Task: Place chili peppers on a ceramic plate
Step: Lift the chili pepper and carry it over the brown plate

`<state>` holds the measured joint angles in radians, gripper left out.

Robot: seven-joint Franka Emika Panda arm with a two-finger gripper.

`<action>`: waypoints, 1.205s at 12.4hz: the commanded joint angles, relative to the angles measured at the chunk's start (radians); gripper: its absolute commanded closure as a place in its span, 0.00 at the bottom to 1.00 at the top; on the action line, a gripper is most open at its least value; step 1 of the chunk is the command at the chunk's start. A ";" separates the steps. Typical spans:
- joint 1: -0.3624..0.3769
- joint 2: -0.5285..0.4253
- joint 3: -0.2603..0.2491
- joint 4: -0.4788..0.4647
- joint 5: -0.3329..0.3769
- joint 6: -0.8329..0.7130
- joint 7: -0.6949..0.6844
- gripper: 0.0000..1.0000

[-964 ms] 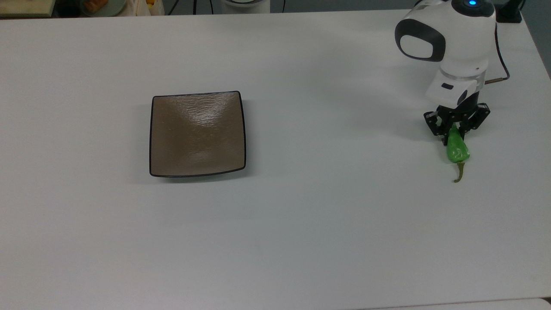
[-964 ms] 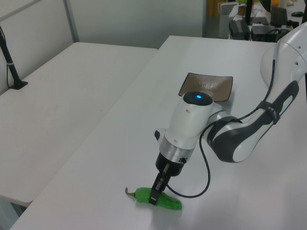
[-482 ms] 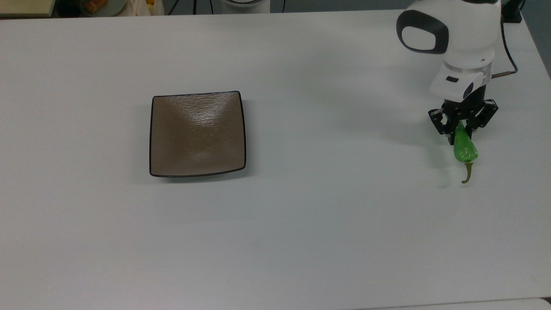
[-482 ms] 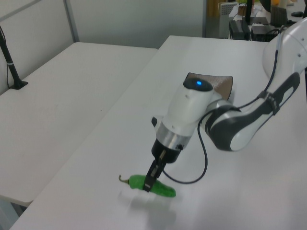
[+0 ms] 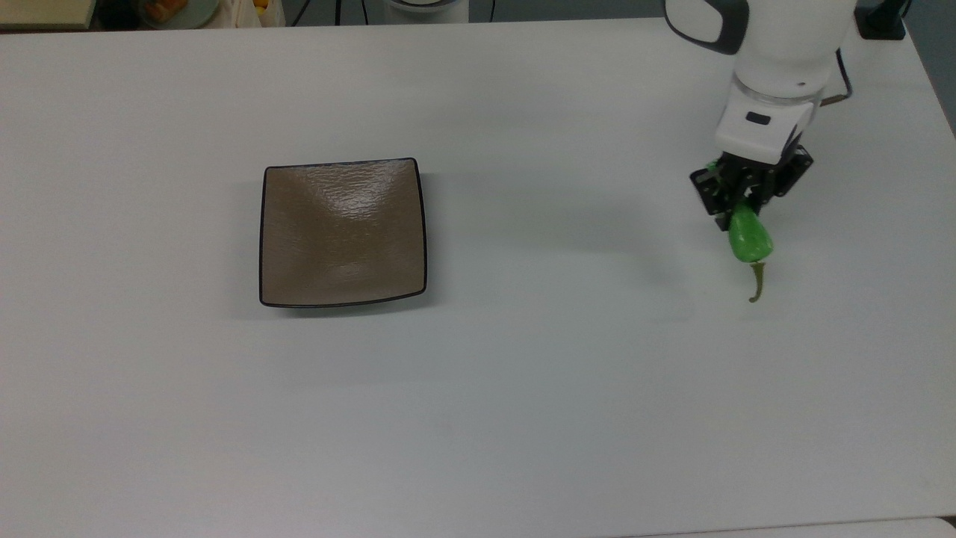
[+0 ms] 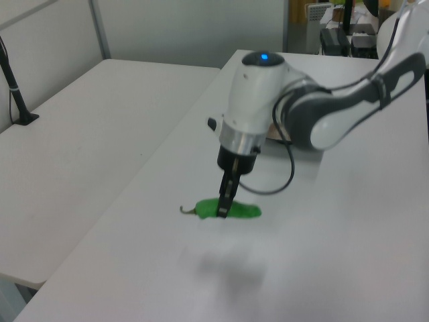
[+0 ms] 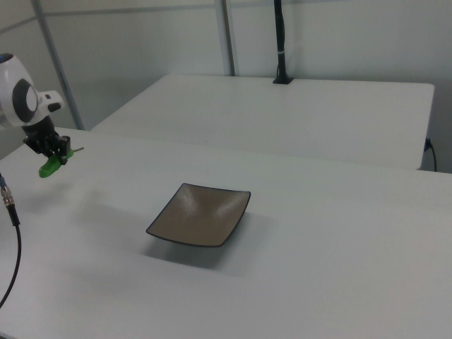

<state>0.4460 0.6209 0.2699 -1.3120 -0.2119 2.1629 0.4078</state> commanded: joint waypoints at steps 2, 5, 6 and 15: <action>-0.010 -0.153 -0.136 -0.046 0.126 -0.210 -0.320 0.79; -0.023 -0.219 -0.225 -0.052 0.140 -0.328 -0.504 0.79; -0.027 -0.230 -0.244 -0.062 0.138 -0.343 -0.548 0.79; -0.183 -0.349 -0.345 -0.214 0.138 -0.330 -0.989 0.79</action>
<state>0.2946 0.3142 -0.0617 -1.4682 -0.0946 1.8198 -0.5046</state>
